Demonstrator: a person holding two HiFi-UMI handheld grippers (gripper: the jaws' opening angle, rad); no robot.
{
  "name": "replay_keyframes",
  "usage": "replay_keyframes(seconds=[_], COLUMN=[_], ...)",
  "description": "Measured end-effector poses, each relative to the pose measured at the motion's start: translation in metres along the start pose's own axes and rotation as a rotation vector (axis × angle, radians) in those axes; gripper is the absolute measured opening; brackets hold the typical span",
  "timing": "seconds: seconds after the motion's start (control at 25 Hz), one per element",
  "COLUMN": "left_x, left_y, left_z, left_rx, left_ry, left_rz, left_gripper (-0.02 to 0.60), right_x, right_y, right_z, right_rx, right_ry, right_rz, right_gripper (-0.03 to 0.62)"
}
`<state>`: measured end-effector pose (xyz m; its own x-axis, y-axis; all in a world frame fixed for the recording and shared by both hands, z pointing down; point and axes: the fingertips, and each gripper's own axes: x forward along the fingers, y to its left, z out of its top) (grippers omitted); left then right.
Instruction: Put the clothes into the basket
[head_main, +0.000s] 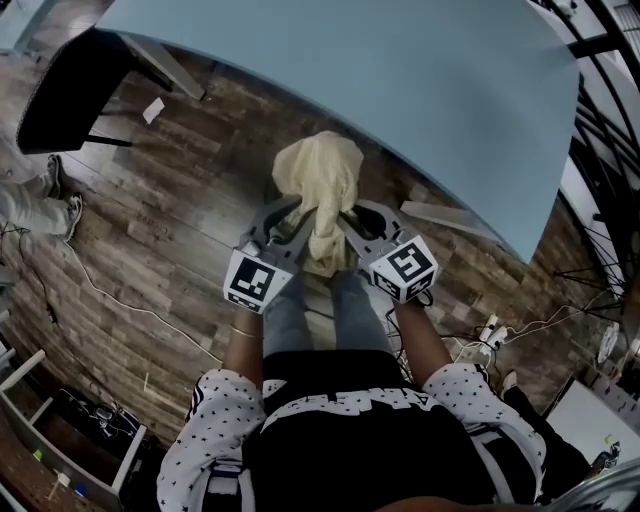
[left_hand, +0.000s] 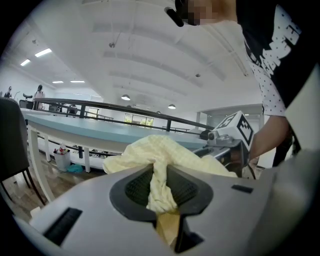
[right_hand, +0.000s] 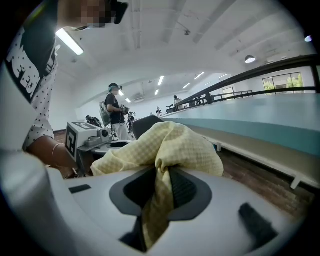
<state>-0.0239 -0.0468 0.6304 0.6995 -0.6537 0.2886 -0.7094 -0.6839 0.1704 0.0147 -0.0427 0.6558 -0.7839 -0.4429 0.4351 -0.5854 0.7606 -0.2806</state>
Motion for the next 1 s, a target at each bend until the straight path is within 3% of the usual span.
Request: replay_keyframes(seconds=[0.4, 1.0], left_x=[0.001, 0.001], left_y=[0.007, 0.007], left_z=[-0.008, -0.024], left_rx=[-0.054, -0.098], left_ry=[-0.020, 0.021], left_rz=[0.012, 0.030], left_gripper=[0.075, 0.077], right_x=[0.006, 0.005], right_y=[-0.004, -0.016], right_z=[-0.004, -0.027], right_rx=[-0.006, -0.024], right_ry=[0.007, 0.126], right_rz=[-0.028, -0.076], right_gripper=[0.080, 0.103])
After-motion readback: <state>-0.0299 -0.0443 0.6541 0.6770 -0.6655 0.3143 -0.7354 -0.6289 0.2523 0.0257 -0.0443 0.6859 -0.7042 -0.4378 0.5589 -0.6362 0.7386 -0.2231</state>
